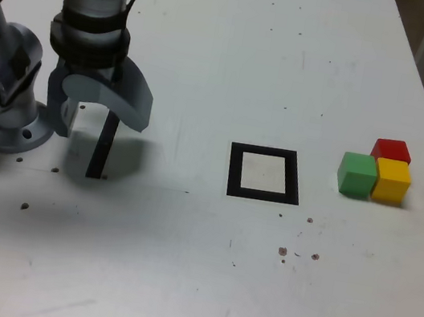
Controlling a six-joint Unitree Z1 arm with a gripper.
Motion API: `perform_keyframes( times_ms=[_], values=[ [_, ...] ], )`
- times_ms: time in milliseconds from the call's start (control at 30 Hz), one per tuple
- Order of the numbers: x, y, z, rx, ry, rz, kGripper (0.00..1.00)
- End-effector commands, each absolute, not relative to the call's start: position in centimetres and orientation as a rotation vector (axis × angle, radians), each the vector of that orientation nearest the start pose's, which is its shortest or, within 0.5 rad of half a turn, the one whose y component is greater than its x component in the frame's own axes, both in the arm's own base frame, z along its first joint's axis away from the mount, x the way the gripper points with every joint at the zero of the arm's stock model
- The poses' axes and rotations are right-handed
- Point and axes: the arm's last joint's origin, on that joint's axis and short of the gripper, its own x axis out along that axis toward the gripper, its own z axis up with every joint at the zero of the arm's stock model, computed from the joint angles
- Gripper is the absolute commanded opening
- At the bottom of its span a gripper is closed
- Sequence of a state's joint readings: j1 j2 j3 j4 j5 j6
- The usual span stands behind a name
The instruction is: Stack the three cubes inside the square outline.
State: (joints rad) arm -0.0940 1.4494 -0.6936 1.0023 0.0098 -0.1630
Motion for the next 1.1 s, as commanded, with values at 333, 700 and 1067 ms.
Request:
perform_keyframes(
  times_ms=[333,700,1067],
  values=[
    [13.3,-1.2,22.6,-0.026,1.76,0.081,0.99],
    [13.3,-1.0,22.8,-0.049,1.758,0.092,0.99],
    [14.7,-0.7,25.2,-0.102,1.751,0.091,1.0]
  ],
)
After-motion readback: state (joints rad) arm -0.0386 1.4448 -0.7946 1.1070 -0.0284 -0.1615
